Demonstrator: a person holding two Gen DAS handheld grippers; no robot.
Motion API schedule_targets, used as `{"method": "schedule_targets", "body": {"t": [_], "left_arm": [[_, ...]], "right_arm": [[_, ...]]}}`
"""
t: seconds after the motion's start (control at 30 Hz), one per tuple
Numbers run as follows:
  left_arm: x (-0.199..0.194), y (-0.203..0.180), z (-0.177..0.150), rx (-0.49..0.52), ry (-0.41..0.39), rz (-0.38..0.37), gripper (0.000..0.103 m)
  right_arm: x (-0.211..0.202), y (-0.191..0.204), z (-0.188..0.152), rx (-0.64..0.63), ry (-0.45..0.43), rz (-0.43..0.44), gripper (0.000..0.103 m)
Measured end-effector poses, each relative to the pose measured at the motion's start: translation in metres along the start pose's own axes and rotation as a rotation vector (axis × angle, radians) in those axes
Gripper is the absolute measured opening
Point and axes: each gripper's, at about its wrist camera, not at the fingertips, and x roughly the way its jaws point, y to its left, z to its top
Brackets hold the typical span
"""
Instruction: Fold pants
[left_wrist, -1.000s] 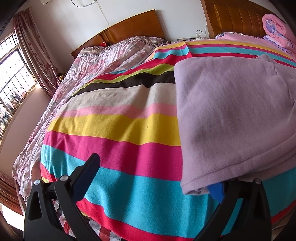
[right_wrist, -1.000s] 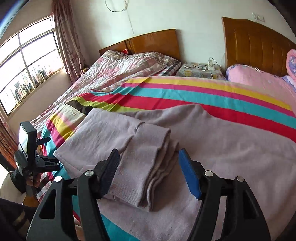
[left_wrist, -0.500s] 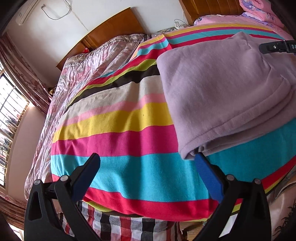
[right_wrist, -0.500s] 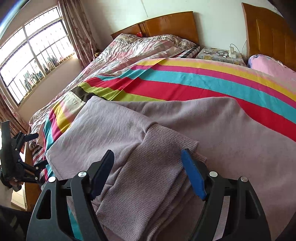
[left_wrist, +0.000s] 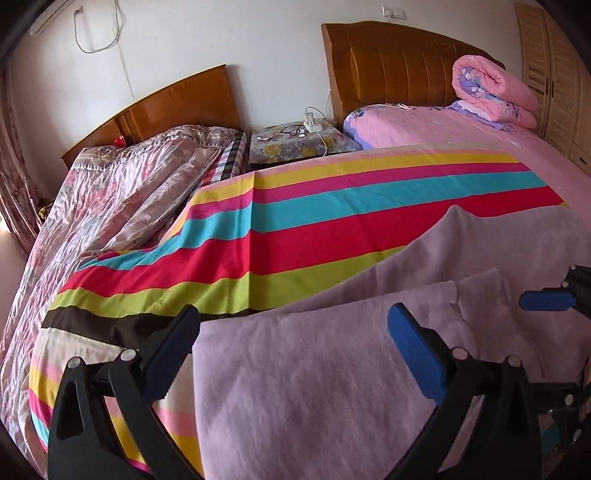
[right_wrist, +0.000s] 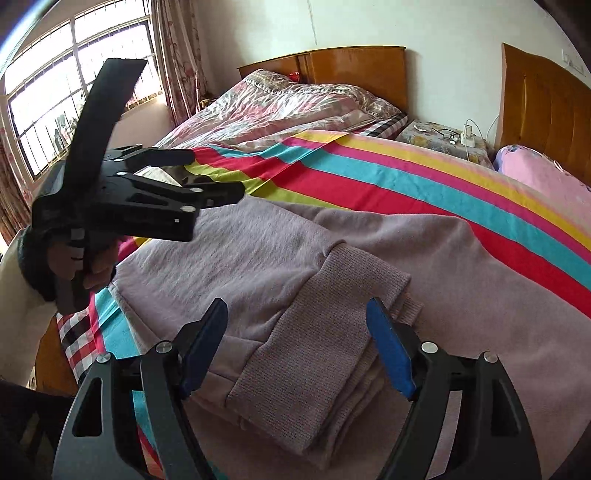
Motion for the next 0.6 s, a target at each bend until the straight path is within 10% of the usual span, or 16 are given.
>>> {"method": "schedule_targets", "body": {"t": [0.6], "left_arm": [[0.054, 0.013, -0.023, -0.038, 0.054, -0.004, 0.102]], "right_arm": [[0.021, -0.033, 0.025, 0.068, 0.031, -0.047, 0.082]]}}
